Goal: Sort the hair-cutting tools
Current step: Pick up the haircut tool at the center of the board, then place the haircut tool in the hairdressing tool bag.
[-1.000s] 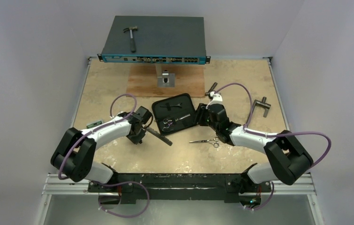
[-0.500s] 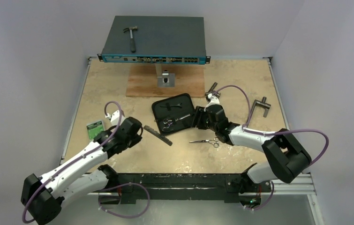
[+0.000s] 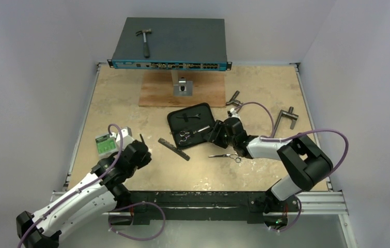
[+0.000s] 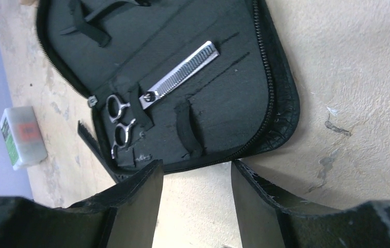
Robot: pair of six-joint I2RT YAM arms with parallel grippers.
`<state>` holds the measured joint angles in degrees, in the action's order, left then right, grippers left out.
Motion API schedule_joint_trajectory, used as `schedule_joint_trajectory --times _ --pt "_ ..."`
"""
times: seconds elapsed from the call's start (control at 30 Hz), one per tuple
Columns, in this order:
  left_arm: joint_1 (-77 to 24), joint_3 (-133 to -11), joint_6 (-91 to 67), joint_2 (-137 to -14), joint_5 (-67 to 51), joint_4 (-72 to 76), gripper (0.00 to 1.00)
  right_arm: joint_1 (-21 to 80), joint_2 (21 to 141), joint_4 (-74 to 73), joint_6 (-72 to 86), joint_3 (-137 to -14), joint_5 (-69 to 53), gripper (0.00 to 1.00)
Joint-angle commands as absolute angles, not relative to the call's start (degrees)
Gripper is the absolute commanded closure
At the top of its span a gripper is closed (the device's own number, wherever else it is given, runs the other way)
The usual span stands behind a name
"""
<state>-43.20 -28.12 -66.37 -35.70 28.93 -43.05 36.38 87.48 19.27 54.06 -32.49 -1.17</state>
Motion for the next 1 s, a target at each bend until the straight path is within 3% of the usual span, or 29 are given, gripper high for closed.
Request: schedule_joint_trajectory --times 0.0,0.2,0.53,0.8,0.97 --pt "-43.4 -26.9 -65.8 -34.6 30.9 -42.9 1.00 36.4 90.9 17.8 58.6 -36.1 -0.8 0.50" --pt "-43.4 -26.8 -65.1 -35.1 29.5 -41.5 1.00 36.0 93.9 12.9 55.7 -37.9 2.0 0.62" --pt "-43.4 -27.1 -59.4 -36.4 26.1 -36.6 1.00 31.2 91.3 5.1 45.1 -38.7 6.0 1.00" --pt "-43.5 -25.4 -45.5 -37.0 12.7 -24.6 1.00 30.9 85.2 -4.1 37.2 -39.8 6.5 1.00" --pt "-43.5 -29.0 -35.6 -45.1 1.4 -21.3 1.00 31.0 81.7 -11.8 31.8 -41.3 11.0 1.00"
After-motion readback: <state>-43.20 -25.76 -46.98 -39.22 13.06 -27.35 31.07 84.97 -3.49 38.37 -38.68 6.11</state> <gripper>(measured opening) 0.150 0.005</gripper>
